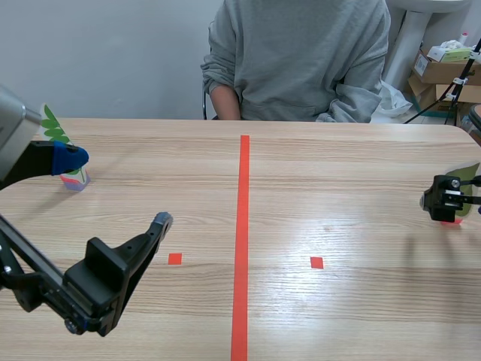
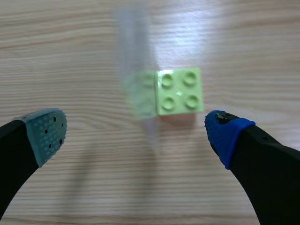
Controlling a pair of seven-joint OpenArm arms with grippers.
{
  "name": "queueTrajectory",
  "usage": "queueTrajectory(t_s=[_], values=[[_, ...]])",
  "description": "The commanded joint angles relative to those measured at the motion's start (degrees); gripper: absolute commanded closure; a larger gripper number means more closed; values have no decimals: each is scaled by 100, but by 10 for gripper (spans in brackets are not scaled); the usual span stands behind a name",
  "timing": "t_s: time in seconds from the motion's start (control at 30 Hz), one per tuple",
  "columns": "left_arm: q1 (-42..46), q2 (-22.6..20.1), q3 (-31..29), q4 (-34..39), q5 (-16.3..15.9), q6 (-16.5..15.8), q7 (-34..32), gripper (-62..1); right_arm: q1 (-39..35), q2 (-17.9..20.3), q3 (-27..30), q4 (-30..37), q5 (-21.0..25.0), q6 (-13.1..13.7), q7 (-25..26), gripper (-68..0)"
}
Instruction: Do the leaf sorting experiment
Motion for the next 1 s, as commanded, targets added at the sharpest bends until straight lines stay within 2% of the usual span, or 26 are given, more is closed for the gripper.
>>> queueTrajectory(t_s=[0.0,0.1,0.13,0.23,0.33,0.43,0.57,0.7,0.83,0.97], values=[[-17,-4,-7,24,-33,28,-81,-623,-59,122,15,444,114,105,136,-566],[-17,-4,-7,24,-31,28,-61,-623,-470,122,15,1084,321,365,142,-546],[-17,-4,-7,24,-31,28,-61,-623,-616,122,15,1340,341,378,90,-546],[-17,-4,-7,24,-28,28,-61,-623,-1150,125,39,2256,662,378,-378,-547],[-17,-9,-7,24,-9,28,-61,-623,-1880,120,142,3475,1202,378,-916,-547],[-17,-35,-57,24,-9,26,-61,-623,-2761,105,282,4889,1322,234,-1086,-547],[-17,-35,-216,24,-9,26,-63,-623,-3943,107,378,6620,1405,197,-1134,-547],[-17,-35,-348,24,-11,26,-63,-623,-4854,107,407,7932,1403,81,-1126,-547],[-17,-35,-358,24,-13,24,-63,-623,-5390,107,420,8786,1386,-20,-1202,-547],[-17,-35,-358,24,-13,24,-72,-623,-5549,107,420,9077,1392,-35,-1224,-547]])
